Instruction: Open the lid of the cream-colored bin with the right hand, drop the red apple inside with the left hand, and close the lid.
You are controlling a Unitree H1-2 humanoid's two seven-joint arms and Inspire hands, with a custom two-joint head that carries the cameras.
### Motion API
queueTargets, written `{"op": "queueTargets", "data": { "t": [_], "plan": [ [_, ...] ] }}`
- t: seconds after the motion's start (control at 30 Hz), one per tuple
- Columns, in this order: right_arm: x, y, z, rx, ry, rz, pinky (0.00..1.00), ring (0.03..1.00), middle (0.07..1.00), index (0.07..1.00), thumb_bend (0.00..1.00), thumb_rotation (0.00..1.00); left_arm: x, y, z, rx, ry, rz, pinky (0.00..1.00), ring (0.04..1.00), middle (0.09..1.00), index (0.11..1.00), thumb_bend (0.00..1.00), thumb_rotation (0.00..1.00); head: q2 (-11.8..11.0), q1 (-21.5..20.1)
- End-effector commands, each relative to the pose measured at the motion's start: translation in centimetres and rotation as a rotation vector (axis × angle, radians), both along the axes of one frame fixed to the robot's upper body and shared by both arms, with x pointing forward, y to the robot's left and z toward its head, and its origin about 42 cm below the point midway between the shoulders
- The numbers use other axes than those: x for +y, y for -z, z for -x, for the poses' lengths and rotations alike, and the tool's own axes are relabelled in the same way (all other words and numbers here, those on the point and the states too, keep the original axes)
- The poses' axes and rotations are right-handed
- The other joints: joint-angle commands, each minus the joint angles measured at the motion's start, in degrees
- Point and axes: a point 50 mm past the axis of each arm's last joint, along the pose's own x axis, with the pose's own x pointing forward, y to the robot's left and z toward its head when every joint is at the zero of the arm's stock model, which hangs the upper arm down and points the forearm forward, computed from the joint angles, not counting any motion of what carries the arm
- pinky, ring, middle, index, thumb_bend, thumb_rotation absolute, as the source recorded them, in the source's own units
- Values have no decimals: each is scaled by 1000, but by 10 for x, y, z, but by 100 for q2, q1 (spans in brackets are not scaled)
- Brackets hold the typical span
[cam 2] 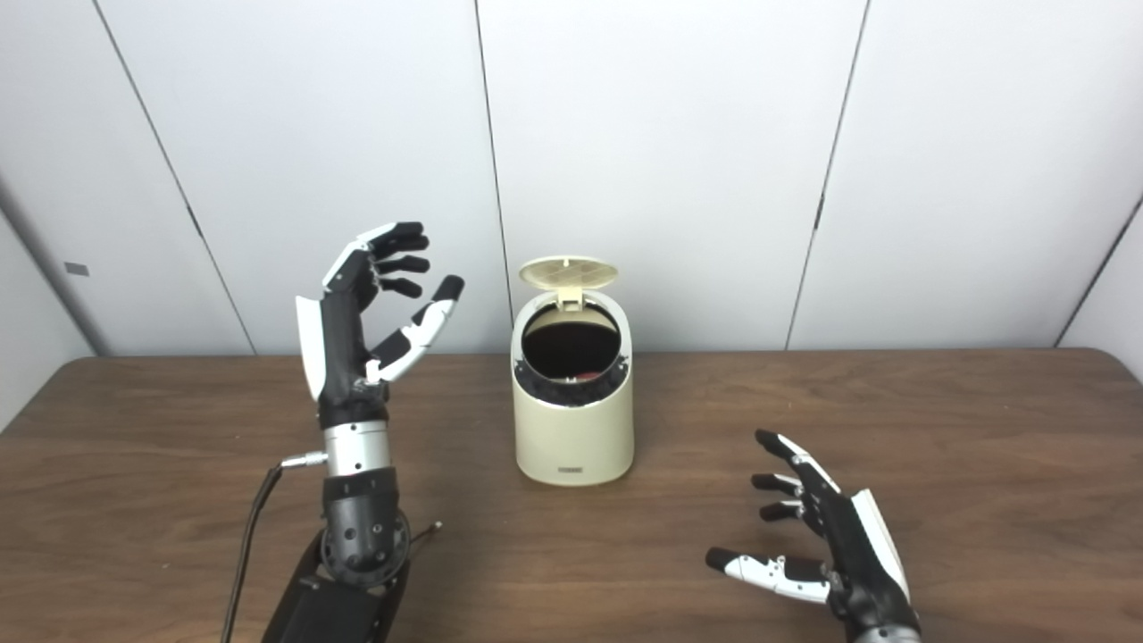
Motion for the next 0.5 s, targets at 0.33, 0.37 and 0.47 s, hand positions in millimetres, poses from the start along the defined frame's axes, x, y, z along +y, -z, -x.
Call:
{"op": "queueTargets", "data": {
  "t": [0.33, 0.37, 0.47],
  "plan": [
    [-4, -47, -32, -179, -50, -28, 677, 801, 891, 863, 636, 208, 53, 27, 34, 143, 199, 3, 547, 680, 738, 751, 681, 264, -30, 20],
    [-4, -53, -39, -205, -60, -20, 697, 812, 887, 861, 624, 213, 56, 33, 37, 171, 218, -9, 556, 691, 750, 766, 699, 279, -31, 21],
    [-3, -70, -57, -269, -87, 23, 724, 825, 882, 851, 641, 272, 64, 46, 43, 230, 254, -32, 565, 707, 778, 797, 734, 290, -43, 14]
  ]
}}
